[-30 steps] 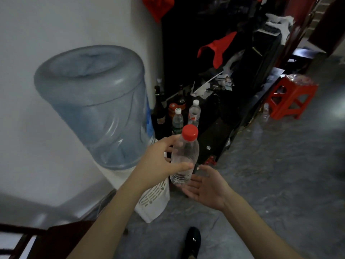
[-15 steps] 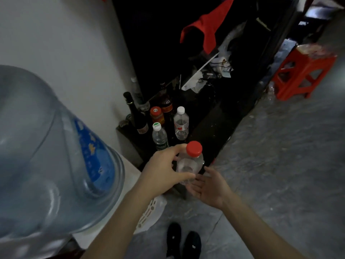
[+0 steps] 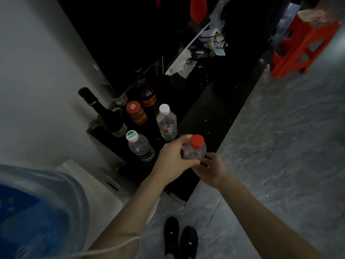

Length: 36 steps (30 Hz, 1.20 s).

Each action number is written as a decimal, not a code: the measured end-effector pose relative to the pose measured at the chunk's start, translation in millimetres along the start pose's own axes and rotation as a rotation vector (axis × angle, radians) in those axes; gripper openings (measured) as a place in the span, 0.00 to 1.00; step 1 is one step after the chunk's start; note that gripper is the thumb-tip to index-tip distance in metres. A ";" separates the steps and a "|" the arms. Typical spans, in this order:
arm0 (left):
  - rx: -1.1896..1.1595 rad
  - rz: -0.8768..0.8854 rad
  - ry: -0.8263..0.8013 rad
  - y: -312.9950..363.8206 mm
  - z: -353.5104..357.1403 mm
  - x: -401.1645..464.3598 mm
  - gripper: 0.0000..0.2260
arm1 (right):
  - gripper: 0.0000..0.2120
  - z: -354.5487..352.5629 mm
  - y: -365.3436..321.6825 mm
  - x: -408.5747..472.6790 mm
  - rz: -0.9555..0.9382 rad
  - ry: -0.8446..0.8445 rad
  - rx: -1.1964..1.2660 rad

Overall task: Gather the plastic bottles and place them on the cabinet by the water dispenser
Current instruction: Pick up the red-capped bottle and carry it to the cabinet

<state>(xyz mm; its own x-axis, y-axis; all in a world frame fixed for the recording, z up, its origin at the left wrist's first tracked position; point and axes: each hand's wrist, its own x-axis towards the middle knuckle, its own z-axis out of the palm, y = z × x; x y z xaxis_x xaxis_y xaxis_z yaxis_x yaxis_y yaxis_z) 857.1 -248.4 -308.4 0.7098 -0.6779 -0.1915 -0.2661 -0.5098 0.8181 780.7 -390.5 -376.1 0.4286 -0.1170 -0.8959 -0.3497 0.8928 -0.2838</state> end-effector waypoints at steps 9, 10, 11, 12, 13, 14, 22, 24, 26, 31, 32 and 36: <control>0.009 0.013 -0.002 -24.3 31.3 46.2 0.30 | 0.21 -5.2 -16.5 44.6 -0.062 0.092 0.007; 0.002 0.013 0.001 -25.6 34.4 47.8 0.29 | 0.22 -6.9 -17.2 51.6 -0.066 0.111 0.021; -0.005 0.009 0.003 -26.7 37.1 48.9 0.29 | 0.22 -7.8 -18.4 55.1 -0.069 0.125 0.040; -0.007 0.005 0.003 -27.1 39.2 50.1 0.29 | 0.22 -9.3 -19.4 57.5 -0.068 0.134 0.048; -0.004 0.003 0.001 -27.5 40.5 51.7 0.29 | 0.21 -9.6 -20.3 56.6 -0.063 0.131 0.052; 0.002 0.004 -0.001 -27.6 40.8 53.7 0.29 | 0.21 -10.5 -21.2 55.8 -0.059 0.127 0.049; 0.157 -0.045 -0.082 -20.2 28.1 62.5 0.33 | 0.23 -11.8 -29.0 32.4 -0.065 0.080 -0.056; 0.253 -0.086 -0.050 -11.9 23.2 56.1 0.37 | 0.18 -9.8 -31.3 17.8 -0.089 0.083 -0.167; 0.330 -0.122 -0.014 -2.0 14.5 44.1 0.39 | 0.11 -11.3 -37.1 2.4 -0.126 0.100 -0.296; 0.550 -0.097 0.104 23.9 -17.5 -8.8 0.27 | 0.14 -19.7 -48.8 -39.8 -0.397 0.195 -0.705; 0.595 -0.104 0.125 30.9 -23.5 -22.1 0.26 | 0.16 -18.8 -47.7 -52.0 -0.482 0.211 -0.836; 0.713 -0.138 0.196 60.7 -44.3 -78.7 0.30 | 0.21 -6.3 -27.5 -111.1 -0.780 0.200 -1.164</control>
<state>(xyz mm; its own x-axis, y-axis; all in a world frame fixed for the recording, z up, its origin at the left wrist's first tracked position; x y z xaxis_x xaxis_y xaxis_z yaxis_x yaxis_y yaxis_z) 814.0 -202.5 -219.7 0.8529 -0.5098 -0.1121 -0.4765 -0.8481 0.2316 737.5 -404.8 -270.9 0.7388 -0.5528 -0.3855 -0.6006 -0.2806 -0.7487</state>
